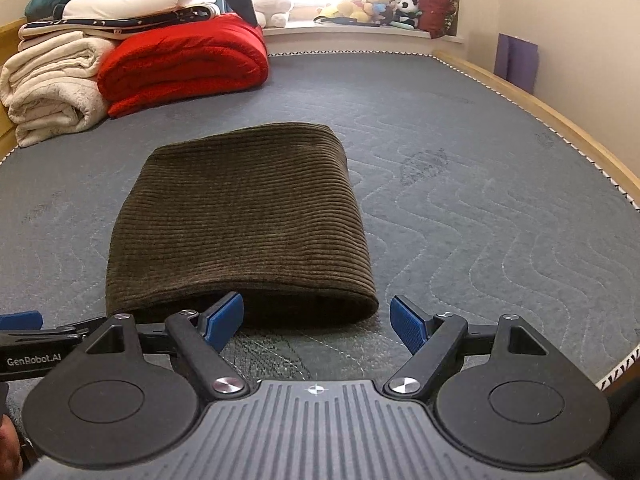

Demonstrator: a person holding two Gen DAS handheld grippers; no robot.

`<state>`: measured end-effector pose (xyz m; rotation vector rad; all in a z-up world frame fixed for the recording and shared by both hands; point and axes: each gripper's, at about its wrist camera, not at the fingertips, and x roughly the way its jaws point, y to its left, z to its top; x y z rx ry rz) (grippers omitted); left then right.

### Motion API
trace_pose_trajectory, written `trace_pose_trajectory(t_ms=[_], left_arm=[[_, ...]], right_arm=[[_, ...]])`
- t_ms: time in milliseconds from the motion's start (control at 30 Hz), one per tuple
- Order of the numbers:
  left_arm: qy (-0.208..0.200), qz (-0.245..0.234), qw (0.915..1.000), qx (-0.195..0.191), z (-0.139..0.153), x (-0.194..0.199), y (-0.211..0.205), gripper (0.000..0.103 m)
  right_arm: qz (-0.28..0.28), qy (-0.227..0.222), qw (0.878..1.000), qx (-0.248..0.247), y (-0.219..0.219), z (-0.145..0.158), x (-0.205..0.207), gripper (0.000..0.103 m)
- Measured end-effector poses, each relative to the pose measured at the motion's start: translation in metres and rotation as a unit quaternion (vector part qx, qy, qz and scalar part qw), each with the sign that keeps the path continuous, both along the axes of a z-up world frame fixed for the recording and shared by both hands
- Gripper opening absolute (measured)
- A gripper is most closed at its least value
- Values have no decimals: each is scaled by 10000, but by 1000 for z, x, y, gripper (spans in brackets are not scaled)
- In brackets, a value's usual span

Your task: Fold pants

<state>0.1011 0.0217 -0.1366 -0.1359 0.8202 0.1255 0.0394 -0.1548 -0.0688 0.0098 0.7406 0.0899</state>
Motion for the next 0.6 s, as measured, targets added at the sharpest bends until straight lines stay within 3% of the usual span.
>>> trace_pose_trajectory(t_ms=[600], left_arm=[[-31, -87, 9999, 43, 0, -1, -3, 103]], right_arm=[[31, 24, 9999, -112, 6, -3, 0, 82]])
